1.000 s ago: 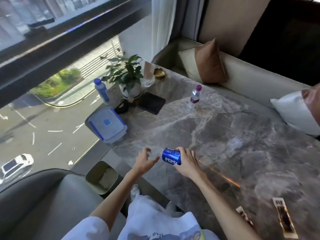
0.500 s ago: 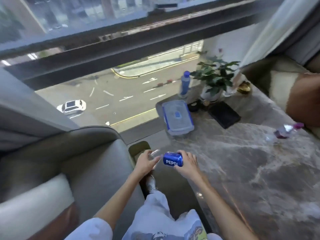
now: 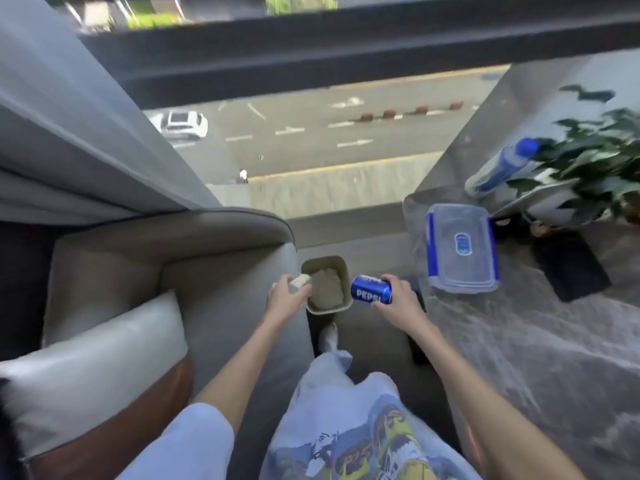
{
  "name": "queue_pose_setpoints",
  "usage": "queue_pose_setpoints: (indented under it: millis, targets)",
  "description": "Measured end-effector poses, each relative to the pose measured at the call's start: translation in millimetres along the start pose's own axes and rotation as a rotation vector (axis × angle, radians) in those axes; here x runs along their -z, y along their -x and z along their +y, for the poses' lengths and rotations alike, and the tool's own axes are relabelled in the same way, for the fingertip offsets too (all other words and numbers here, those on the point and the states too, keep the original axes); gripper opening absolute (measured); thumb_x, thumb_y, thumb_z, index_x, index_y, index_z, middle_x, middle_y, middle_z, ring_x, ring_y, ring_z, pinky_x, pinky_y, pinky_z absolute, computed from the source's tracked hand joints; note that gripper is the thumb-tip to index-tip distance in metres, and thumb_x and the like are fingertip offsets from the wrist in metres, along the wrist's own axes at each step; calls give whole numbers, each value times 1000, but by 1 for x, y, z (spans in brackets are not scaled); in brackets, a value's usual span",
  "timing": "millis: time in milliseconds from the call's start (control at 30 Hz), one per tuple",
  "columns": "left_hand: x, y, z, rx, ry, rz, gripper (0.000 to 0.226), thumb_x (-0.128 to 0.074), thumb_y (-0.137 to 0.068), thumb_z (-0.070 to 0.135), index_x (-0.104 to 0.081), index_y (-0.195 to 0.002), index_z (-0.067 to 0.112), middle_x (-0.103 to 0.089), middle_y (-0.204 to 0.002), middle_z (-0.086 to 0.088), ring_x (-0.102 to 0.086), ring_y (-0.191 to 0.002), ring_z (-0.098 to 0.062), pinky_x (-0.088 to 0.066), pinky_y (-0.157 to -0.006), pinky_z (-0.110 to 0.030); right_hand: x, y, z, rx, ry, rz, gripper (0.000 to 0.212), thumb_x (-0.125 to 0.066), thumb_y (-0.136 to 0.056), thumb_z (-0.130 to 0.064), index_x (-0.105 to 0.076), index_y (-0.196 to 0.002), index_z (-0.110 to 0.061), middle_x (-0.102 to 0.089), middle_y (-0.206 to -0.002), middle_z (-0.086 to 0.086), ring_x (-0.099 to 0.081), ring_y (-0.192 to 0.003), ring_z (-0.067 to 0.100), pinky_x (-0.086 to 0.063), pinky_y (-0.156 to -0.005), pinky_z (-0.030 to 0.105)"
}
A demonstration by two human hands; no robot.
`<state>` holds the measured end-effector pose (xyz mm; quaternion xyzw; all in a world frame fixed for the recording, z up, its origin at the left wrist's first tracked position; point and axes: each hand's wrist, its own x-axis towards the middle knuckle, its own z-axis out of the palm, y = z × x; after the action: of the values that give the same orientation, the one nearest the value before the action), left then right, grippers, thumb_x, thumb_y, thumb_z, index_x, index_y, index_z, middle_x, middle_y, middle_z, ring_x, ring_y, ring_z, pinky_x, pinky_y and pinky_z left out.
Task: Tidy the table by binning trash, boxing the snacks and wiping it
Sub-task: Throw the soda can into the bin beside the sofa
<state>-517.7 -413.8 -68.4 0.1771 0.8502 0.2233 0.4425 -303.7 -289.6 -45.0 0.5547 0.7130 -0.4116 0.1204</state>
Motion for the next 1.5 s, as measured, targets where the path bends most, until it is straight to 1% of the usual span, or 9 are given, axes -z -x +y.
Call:
queue_pose_setpoints:
  millis: [167, 267, 400, 700, 967, 1067, 1167, 1267, 1500]
  targets:
    - [-31, -79, -24, 65, -32, -61, 60, -61, -86, 44, -44, -134, 11, -47, -133, -17, -47, -124, -33, -38, -100, -35, -60, -92, 14, -181, -175, -26, 69, -72, -73, -29, -42, -134, -19, -48, -126, 13, -55, -108, 29, -48, -91, 38]
    - [-63, -130, -44, 122, -22, -85, 66, -60, -84, 47, -42, -137, 11, -46, -134, -16, -46, -125, -32, -37, -103, -37, -108, -149, 33, -433, -544, -103, 65, -71, -81, -23, -37, -137, -14, -48, -124, 6, -57, -97, 21, -51, -74, 33]
    - [-115, -201, -76, 135, -89, -115, 58, -64, -83, 43, -46, -130, 14, -47, -130, -15, -46, -124, -32, -36, -103, -36, -173, -222, 71, -624, -733, -175, 64, -69, -84, -25, -34, -136, -15, -47, -123, 5, -55, -102, 20, -55, -82, 38]
    - [-250, -387, -152, -173, -508, -80, 47, -69, -81, 27, -47, -121, 16, -46, -124, -12, -42, -118, -33, -40, -97, -44, -315, -380, 141, -68, 25, 40, 64, -67, -81, -20, -38, -137, -21, -40, -135, 9, -44, -118, 32, -37, -102, 38]
    - [-315, -481, -198, -106, -641, 99, 44, -63, -88, 26, -43, -123, 10, -48, -126, -17, -45, -118, -34, -43, -90, -43, -387, -471, 164, -10, 276, 74, 62, -66, -84, -17, -35, -137, -19, -39, -134, 11, -43, -117, 33, -46, -90, 45]
    - [-323, -485, -208, -129, -675, 47, 67, -65, -85, 34, -31, -138, 11, -37, -140, -19, -34, -131, -36, -37, -102, -46, -397, -487, 169, -47, 239, 52, 71, -65, -85, -16, -26, -144, -22, -28, -146, 15, -38, -126, 38, -41, -97, 45]
    - [-321, -473, -211, -129, -709, -144, 97, -65, -84, 43, 0, -152, 18, -3, -158, -22, 2, -147, -38, -12, -119, -52, -398, -479, 174, -18, 270, -69, 90, -66, -85, -15, -7, -150, -35, 0, -158, 16, -22, -140, 40, -32, -109, 51]
    - [-302, -444, -210, -148, -707, -214, 87, -58, -91, 38, -1, -152, 13, 1, -158, -23, 7, -148, -38, -9, -120, -49, -385, -447, 169, 18, 407, -114, 87, -64, -87, -23, -7, -151, -31, -5, -159, 16, -12, -145, 38, -22, -115, 52]
    - [-233, -335, -170, -337, -592, -289, 51, -49, -92, 17, -33, -139, 8, -30, -148, -15, -21, -141, -33, -25, -114, -39, -303, -340, 133, 14, 463, -98, 67, -60, -89, -31, -27, -146, -22, -33, -148, 8, -21, -143, 27, -15, -118, 48]
